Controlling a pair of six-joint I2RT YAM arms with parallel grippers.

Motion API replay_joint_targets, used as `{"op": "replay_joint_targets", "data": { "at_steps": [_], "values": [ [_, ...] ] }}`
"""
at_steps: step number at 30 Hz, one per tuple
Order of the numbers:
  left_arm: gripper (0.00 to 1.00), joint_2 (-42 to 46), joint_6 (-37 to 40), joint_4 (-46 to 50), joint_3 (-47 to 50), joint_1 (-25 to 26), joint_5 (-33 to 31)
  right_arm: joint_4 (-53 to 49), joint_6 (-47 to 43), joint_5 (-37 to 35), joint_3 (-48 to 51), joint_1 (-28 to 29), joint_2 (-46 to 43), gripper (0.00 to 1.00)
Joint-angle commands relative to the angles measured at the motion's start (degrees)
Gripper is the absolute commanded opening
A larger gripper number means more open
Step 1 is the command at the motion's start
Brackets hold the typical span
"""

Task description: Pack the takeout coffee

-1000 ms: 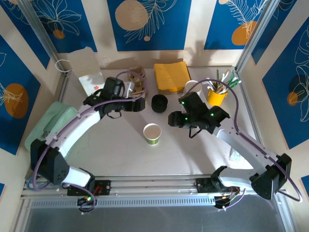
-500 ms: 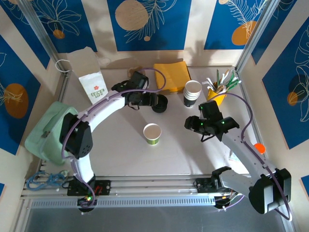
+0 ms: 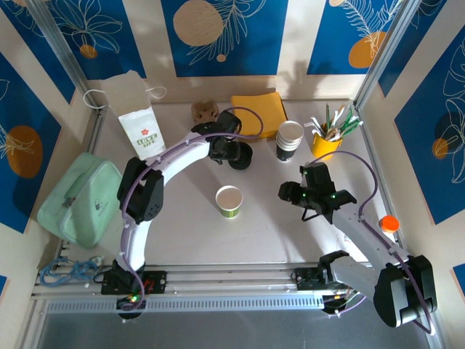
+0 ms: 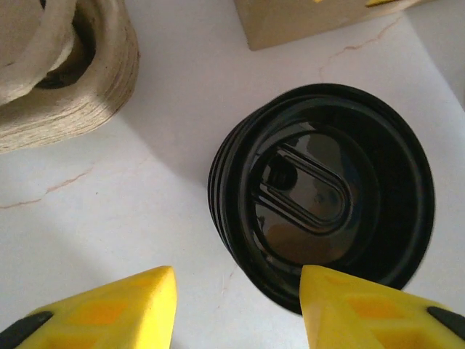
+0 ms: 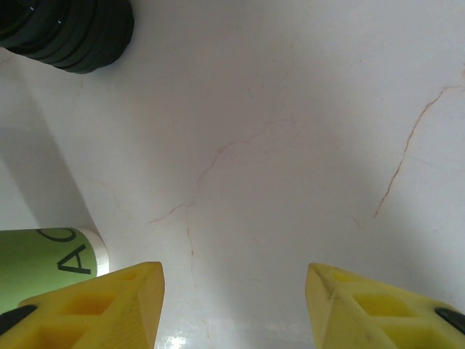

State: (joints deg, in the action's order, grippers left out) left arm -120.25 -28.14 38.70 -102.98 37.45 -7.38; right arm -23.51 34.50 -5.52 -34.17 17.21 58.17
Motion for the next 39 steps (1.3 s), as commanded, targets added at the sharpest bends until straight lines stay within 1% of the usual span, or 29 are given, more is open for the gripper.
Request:
{"op": "replay_joint_targets", "data": {
  "at_steps": [1, 6, 11, 18, 20, 32, 39],
  "values": [
    [0.43, -1.63, 0.2, 1.82, -2.75, 0.78, -1.79, 5.15, -1.01, 1.67, 2.32, 0.01, -0.78, 0.54],
    [0.42, -2.93, 0.41, 1.82, -3.86, 0.89, -1.5, 8.95, -1.86, 2.18, 4.97, 0.79, -0.55, 0.55],
    [0.42, -3.46, 0.19, 1.29, -4.33, 0.98, -1.32, 10.78, -2.79, 0.8, 5.81, 2.59, -1.21, 0.55],
    [0.37, -4.34, 0.1, 1.55, -5.6, 1.13, -2.46, 11.71, -3.37, -0.98, 6.23, 4.85, -1.49, 0.55],
    [0.35, -4.79, 0.13, 1.75, -6.13, 1.21, -2.47, 11.77, -3.47, -1.23, 6.31, 4.96, -1.47, 0.55],
    [0.34, -6.4, -0.07, 2.81, -7.76, 1.48, -3.67, 12.21, -3.47, -1.6, 6.5, 5.16, -1.38, 0.55],
    [0.28, -6.84, 0.02, 3.17, -8.36, 1.47, -4.13, 12.29, -3.45, -1.86, 6.49, 5.11, -1.24, 0.55]
  ]
}}
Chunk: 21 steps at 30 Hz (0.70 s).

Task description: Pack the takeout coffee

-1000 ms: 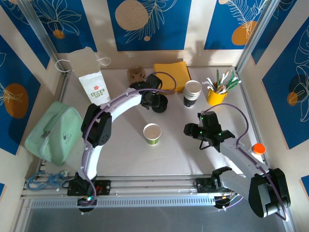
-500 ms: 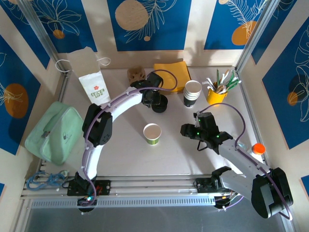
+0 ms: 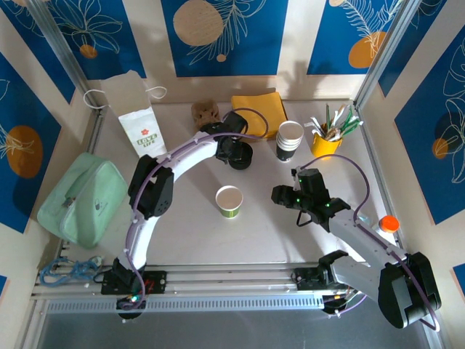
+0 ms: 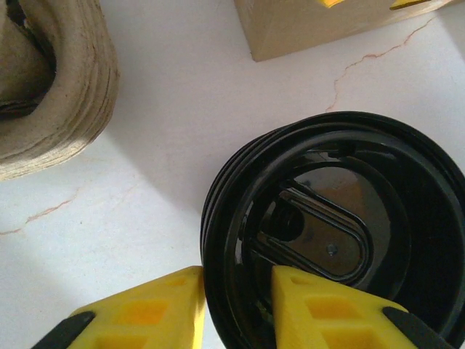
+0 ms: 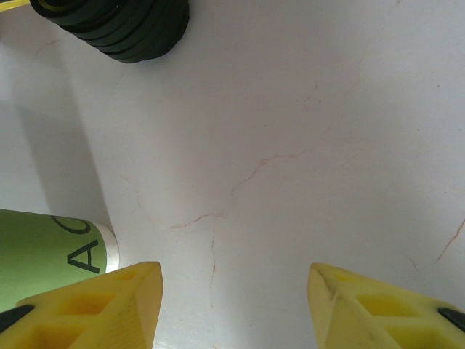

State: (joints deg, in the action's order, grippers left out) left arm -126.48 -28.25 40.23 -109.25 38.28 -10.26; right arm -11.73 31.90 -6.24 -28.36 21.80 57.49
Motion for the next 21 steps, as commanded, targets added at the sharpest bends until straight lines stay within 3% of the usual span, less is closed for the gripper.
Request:
{"op": "replay_joint_targets", "data": {
  "at_steps": [1, 21],
  "values": [
    [0.27, -0.57, 0.2, 1.7, -2.17, 0.64, -1.41, 0.49, -0.87, -1.15, 0.68, 0.53, -0.54, 0.55],
    [0.21, -1.01, 1.11, 2.99, -4.56, 0.6, -1.69, 0.59, -0.71, -1.51, 0.62, 0.5, -0.21, 0.55]
  ]
}}
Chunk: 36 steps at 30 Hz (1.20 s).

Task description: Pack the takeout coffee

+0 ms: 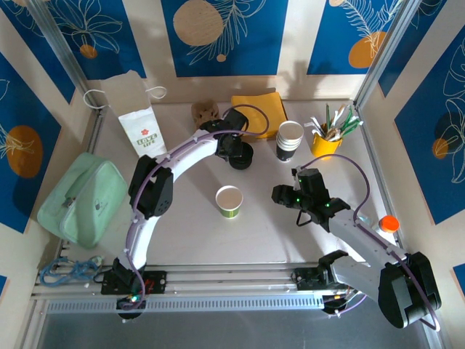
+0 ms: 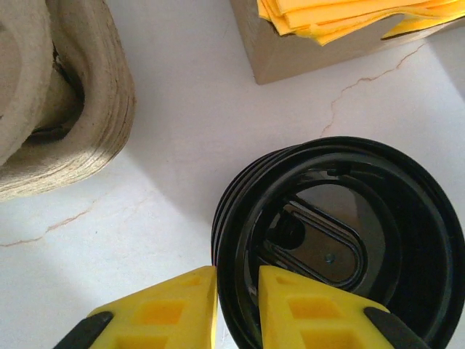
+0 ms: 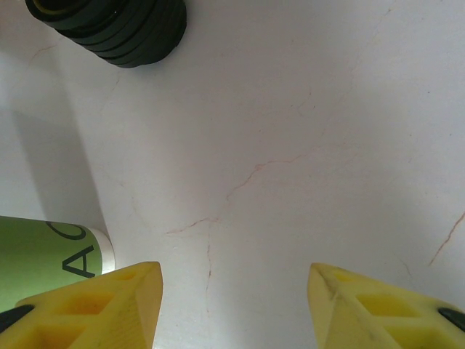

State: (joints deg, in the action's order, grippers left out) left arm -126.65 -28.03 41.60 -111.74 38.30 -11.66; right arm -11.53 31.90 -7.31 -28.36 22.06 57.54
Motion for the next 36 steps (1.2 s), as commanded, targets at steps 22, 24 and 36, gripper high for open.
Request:
{"op": "replay_joint_targets", "data": {
  "at_steps": [22, 24, 36],
  "values": [
    [0.2, -2.3, 0.44, 2.16, -2.78, 0.62, -0.73, 0.06, -0.54, -0.95, 0.6, 0.11, -0.28, 0.55],
    [0.19, -2.21, 0.61, 2.16, -2.78, 0.59, -0.82, 0.09, -0.6, -0.99, 0.64, 0.08, -0.25, 0.55],
    [0.1, -0.6, 1.12, 1.99, -2.87, 0.63, -0.49, -0.04, -0.49, -0.88, 0.63, -0.06, -0.5, 0.55]
  ]
}}
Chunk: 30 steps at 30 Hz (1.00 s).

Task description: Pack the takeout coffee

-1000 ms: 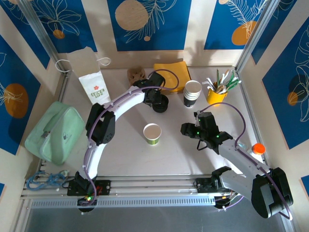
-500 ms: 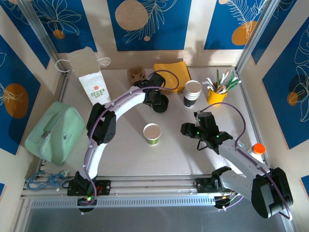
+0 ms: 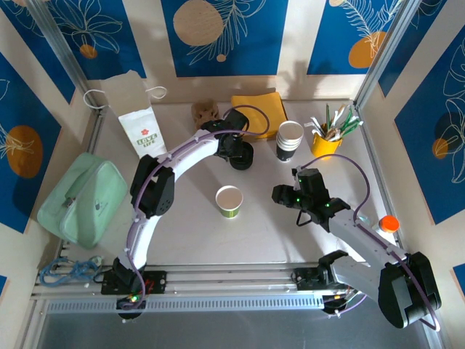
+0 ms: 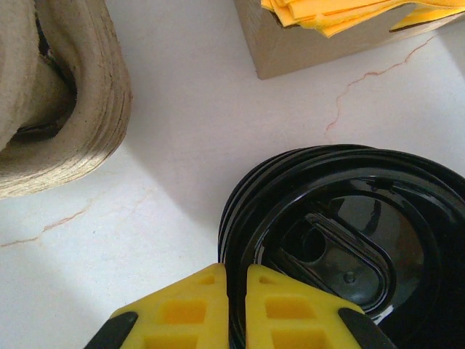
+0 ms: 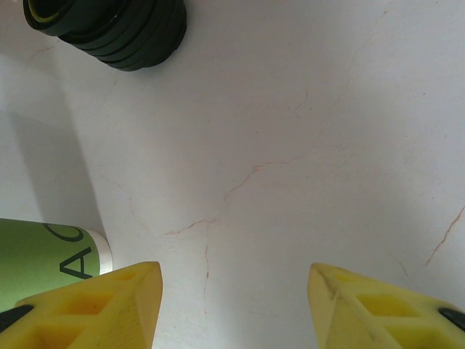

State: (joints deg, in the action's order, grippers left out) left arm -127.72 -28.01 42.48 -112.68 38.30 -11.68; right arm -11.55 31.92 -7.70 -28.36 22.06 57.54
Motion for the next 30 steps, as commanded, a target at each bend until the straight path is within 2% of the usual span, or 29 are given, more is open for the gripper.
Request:
{"op": "replay_joint_targets", "data": {
  "at_steps": [1, 8, 13, 17, 24, 29, 30],
  "values": [
    [0.1, 0.9, 1.19, 1.1, -1.85, 0.58, -0.35, -0.05, -0.54, -0.05, 0.54, -0.2, -0.5, 0.55],
    [0.1, 4.62, 2.61, 1.93, -1.09, 0.56, 0.91, -2.64, -0.02, 4.38, -1.57, -1.18, -0.68, 0.56],
    [0.1, 8.61, 3.57, 2.78, 0.81, 0.42, 2.67, -5.85, 0.16, 8.8, -6.54, -1.59, -1.82, 0.57],
    [0.09, 12.5, 3.85, 4.37, 2.65, -0.31, 4.68, -5.59, -2.83, 11.48, -10.26, -1.17, -3.47, 0.59],
    [0.09, 22.59, 5.15, 9.22, 7.73, -2.68, 10.64, 1.84, -18.27, 12.95, -16.69, 1.48, -2.1, 0.61],
    [0.08, 29.59, 6.53, 14.31, 12.4, -4.7, 14.0, 8.77, -35.35, 11.6, -20.55, 5.24, 1.06, 0.62],
    [0.08, 31.07, 6.72, 15.32, 13.51, -5.26, 14.79, 9.73, -39.49, 13.31, -21.13, 5.63, 1.87, 0.62]
  ]
}}
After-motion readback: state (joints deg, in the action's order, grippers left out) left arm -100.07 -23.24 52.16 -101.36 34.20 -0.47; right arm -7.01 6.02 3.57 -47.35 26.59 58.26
